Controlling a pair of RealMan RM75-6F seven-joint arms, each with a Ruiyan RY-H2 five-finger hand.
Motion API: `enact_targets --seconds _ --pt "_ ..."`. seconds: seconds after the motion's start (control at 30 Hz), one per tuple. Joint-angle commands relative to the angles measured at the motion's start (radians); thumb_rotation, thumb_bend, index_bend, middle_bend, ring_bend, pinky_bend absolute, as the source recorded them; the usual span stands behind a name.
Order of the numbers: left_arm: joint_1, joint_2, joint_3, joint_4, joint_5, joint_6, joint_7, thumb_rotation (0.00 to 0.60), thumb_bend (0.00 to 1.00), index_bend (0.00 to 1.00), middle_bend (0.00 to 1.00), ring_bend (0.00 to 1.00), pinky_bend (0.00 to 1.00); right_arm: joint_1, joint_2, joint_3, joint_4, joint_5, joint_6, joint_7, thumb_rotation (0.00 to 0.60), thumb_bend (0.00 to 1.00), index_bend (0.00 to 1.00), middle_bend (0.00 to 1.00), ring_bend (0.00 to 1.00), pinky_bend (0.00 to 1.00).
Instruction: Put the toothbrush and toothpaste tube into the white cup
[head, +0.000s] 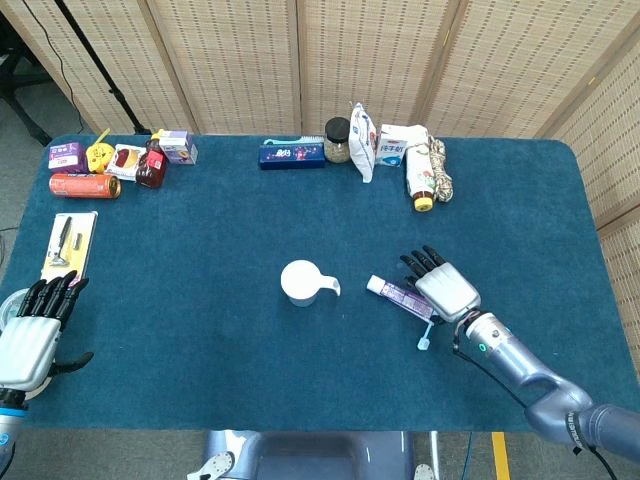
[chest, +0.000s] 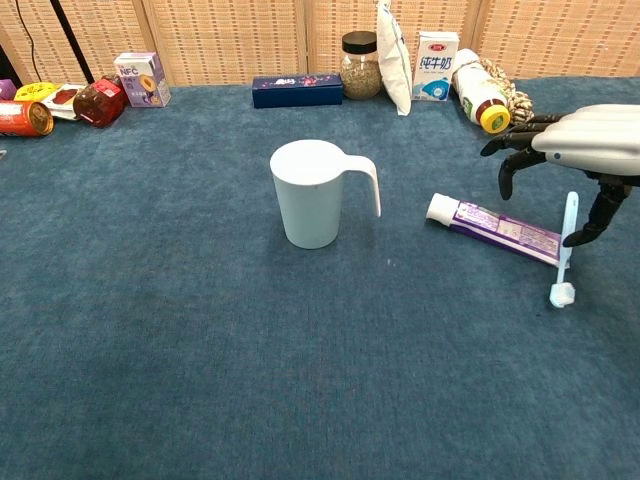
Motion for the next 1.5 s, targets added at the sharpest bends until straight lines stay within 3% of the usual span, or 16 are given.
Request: enact_targets --seconds 0.03,0.7,1.03,1.3,1.5 --pt "0.001 -0.001 -0.001 -0.001 0.002 -0.002 0.003 0.6 0.06 0.0 0.0 0.0 0.0 0.014 -0.011 -0.017 0.027 -0.029 0.002 0.026 0.6 0.0 0.36 0.08 0.0 0.0" --pt "0.006 -0.004 -0.003 -0.004 0.015 -0.021 0.018 0.6 0.06 0.0 0.0 0.0 0.0 0.012 -0.002 -0.048 0.043 -0.075 0.05 0.083 0.6 0.01 0.45 0.1 0.0 0.0" --pt "0.006 0.001 -0.009 -0.002 0.013 -0.03 0.01 0.6 0.06 0.0 0.0 0.0 0.0 0.024 -0.012 -0.051 0.05 -0.064 0.028 0.066 0.6 0.14 0.47 0.1 0.0 0.0" --pt "0.006 0.005 -0.008 -0.002 0.019 -0.037 0.002 0.6 0.06 0.0 0.0 0.0 0.0 0.028 -0.017 -0.051 0.048 -0.054 0.021 0.048 0.6 0.31 0.49 0.11 0.0 0.0" --pt "0.006 0.006 -0.009 -0.002 0.022 -0.041 0.001 0.6 0.06 0.0 0.0 0.0 0.0 0.027 -0.018 -0.056 0.048 -0.052 0.02 0.043 0.6 0.34 0.49 0.11 0.0 0.0"
